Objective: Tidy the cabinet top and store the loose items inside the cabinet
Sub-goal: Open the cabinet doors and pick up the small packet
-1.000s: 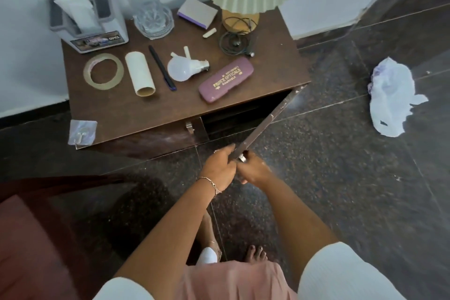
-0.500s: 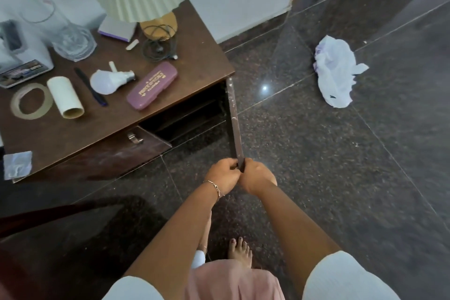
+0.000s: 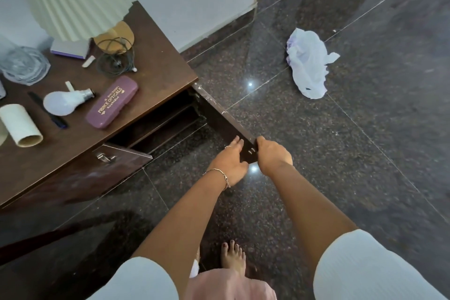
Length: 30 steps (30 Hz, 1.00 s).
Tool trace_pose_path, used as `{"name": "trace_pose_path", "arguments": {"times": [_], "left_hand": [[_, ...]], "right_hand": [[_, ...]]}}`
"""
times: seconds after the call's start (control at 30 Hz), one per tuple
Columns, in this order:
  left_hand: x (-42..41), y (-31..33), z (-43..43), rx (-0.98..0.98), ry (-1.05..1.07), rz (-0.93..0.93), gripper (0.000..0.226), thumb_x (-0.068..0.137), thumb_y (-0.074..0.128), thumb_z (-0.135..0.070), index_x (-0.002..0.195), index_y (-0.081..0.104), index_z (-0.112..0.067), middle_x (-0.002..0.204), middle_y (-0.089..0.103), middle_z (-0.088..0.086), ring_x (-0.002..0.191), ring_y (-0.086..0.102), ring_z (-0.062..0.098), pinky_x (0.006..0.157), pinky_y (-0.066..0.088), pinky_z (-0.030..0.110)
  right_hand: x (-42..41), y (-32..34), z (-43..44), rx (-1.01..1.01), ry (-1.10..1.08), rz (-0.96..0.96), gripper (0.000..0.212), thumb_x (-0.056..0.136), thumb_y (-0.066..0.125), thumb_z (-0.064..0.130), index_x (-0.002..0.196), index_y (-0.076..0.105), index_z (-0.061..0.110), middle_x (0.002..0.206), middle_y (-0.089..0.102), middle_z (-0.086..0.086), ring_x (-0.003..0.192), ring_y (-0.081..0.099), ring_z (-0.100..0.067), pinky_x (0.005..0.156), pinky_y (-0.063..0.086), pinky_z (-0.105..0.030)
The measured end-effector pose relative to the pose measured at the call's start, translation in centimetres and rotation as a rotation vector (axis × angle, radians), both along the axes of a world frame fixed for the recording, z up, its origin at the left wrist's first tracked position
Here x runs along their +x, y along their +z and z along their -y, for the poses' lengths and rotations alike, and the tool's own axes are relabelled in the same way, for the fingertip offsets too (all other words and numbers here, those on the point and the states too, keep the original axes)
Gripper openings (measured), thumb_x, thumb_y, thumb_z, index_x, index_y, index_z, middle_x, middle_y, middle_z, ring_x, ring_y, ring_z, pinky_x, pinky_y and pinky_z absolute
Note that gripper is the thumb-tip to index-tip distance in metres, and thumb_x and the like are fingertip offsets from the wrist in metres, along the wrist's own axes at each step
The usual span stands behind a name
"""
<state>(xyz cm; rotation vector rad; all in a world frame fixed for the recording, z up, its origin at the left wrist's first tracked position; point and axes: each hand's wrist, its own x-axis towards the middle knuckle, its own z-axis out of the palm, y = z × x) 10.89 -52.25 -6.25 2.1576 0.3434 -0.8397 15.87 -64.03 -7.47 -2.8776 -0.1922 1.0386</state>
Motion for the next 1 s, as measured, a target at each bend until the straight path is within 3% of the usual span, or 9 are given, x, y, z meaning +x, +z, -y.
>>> {"name": "trace_pose_path", "arguments": {"times": [0.17, 0.33, 0.47, 0.63, 0.77, 0.87, 1.0], "left_hand": [[0.3, -0.3, -0.6, 0.044, 0.007, 0.022, 0.068, 0.088, 0.052, -0.019, 0.149, 0.023, -0.019, 0.159, 0.007, -0.014, 0.135, 0.038, 0.016, 0.108, 0.037, 0.036], [-1.0, 0.5, -1.8, 0.038, 0.100, 0.040, 0.067, 0.090, 0.052, -0.019, 0.149, 0.022, -0.018, 0.159, 0.009, -0.009, 0.142, 0.027, 0.015, 0.114, 0.027, 0.031], [-4.4, 1.9, -4.5, 0.063, 0.311, 0.069, 0.066, 0.090, 0.056, -0.019, 0.148, 0.025, -0.019, 0.158, 0.018, -0.003, 0.142, 0.028, 0.016, 0.114, 0.027, 0.031], [-9.6, 3.1, -10.6, 0.053, 0.697, 0.002, 0.065, 0.088, 0.059, -0.016, 0.146, 0.029, -0.018, 0.151, 0.036, 0.003, 0.134, 0.041, 0.019, 0.109, 0.036, 0.032], [-12.6, 3.5, -16.7, 0.085, 0.943, -0.044, 0.061, 0.088, 0.058, -0.018, 0.144, 0.034, -0.020, 0.144, 0.045, 0.006, 0.110, 0.057, 0.016, 0.086, 0.042, 0.025], [-14.1, 3.5, -21.1, 0.091, 0.991, -0.025, 0.063, 0.087, 0.060, -0.017, 0.144, 0.034, -0.018, 0.146, 0.044, 0.005, 0.126, 0.049, 0.021, 0.100, 0.039, 0.030], [-15.3, 2.3, -25.4, 0.143, 0.853, -0.035, 0.071, 0.087, 0.062, -0.021, 0.147, 0.026, -0.015, 0.154, 0.030, 0.003, 0.140, 0.033, 0.020, 0.114, 0.030, 0.033]], "right_hand": [[0.0, 0.1, -0.1, -0.024, -0.002, 0.006, 0.031, 0.090, 0.051, 0.003, 0.118, 0.046, 0.015, 0.112, 0.062, -0.010, 0.103, 0.061, -0.030, 0.071, 0.046, -0.038], [-1.4, 0.9, -1.1, 0.022, 0.064, 0.163, 0.064, 0.089, 0.060, 0.016, 0.143, 0.026, 0.013, 0.145, 0.036, -0.010, 0.130, 0.042, -0.029, 0.095, 0.047, -0.039], [-3.4, 3.2, -4.5, 0.157, 0.086, 0.330, 0.067, 0.090, 0.058, 0.020, 0.146, 0.023, 0.011, 0.156, 0.017, -0.012, 0.142, 0.022, -0.029, 0.110, 0.036, -0.041], [-7.5, 5.4, -12.6, 0.387, 0.083, 0.198, 0.076, 0.088, 0.060, 0.016, 0.150, 0.018, 0.011, 0.158, 0.017, -0.007, 0.144, 0.020, -0.025, 0.115, 0.028, -0.038], [-10.0, 5.8, -19.8, 0.510, 0.298, 0.056, 0.075, 0.090, 0.057, 0.018, 0.151, 0.014, 0.010, 0.158, 0.017, -0.006, 0.146, 0.015, -0.021, 0.118, 0.018, -0.033], [-10.9, 5.3, -24.6, 0.515, 0.396, -0.064, 0.075, 0.091, 0.054, 0.020, 0.152, 0.012, 0.009, 0.159, 0.016, -0.007, 0.147, 0.014, -0.022, 0.119, 0.017, -0.033], [-11.2, 3.6, -29.4, 0.506, 0.368, -0.196, 0.078, 0.089, 0.054, 0.012, 0.152, 0.008, 0.005, 0.156, 0.023, -0.013, 0.144, 0.019, -0.028, 0.117, 0.021, -0.036]]}}
